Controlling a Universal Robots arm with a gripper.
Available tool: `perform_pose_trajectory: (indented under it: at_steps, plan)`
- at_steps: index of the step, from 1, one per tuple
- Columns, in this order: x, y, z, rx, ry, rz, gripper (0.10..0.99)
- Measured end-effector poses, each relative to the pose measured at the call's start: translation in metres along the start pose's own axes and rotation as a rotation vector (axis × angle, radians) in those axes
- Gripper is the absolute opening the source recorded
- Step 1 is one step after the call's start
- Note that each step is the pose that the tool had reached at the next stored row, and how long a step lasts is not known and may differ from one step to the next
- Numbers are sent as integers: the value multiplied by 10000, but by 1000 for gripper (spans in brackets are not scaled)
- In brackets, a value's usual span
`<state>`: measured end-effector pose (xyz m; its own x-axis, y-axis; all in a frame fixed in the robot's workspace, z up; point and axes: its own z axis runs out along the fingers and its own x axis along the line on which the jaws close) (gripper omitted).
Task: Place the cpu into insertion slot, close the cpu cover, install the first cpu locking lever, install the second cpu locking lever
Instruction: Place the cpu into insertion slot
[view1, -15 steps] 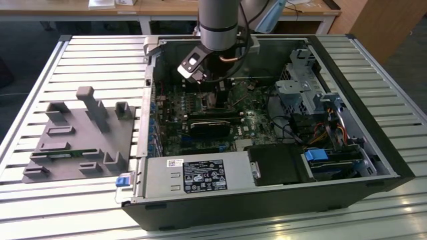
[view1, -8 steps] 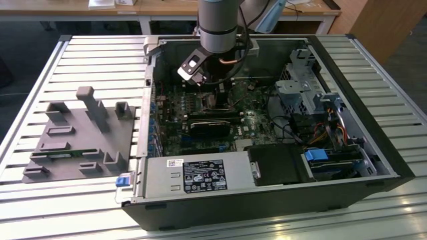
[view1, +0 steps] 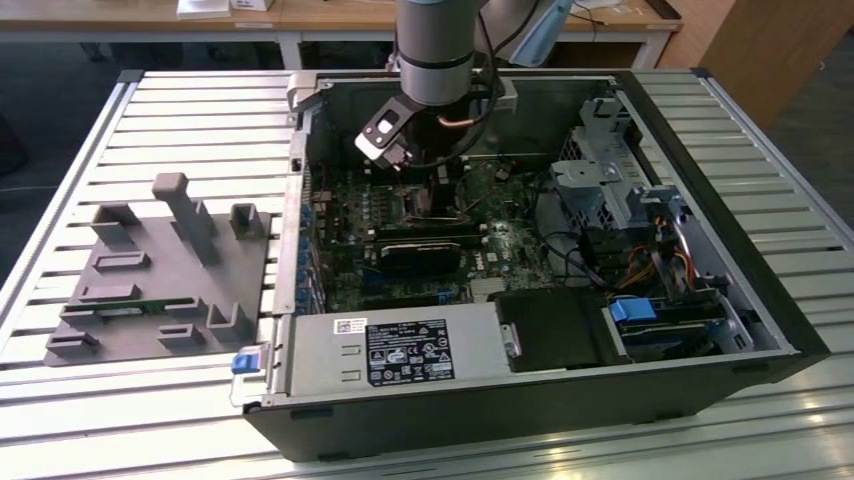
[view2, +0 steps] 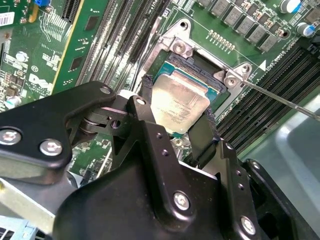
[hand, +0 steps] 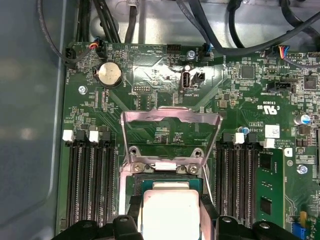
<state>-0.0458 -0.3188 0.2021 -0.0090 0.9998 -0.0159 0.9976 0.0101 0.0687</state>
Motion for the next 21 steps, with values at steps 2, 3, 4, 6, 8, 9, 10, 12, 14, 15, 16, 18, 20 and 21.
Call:
perform_pose_trajectory:
  at_steps: [2, 3, 4, 6, 8, 9, 10, 12, 14, 15, 16, 18, 20, 21]
  plan:
    - [2, 0, 7, 0, 0, 13, 541]
    - [2, 0, 11, 1, -2, 28, 541]
    - [2, -1, 16, 1, -3, 46, 541]
    - [3, -2, 24, 1, -5, 61, 541]
    - [8, -3, 30, 3, -7, 66, 541]
    - [11, -3, 34, 1, -5, 67, 541]
    - [15, -2, 39, 2, -5, 66, 541]
    - [21, -3, 48, 2, -5, 69, 541]
    - [26, -4, 58, 1, -5, 74, 541]
    - [28, -4, 65, 1, -5, 75, 541]
    - [29, -4, 71, 1, -5, 76, 541]
    - [30, -6, 82, 4, -8, 79, 541]
    - [31, -6, 86, 4, -9, 81, 541]
    - [31, -6, 86, 4, -9, 81, 541]
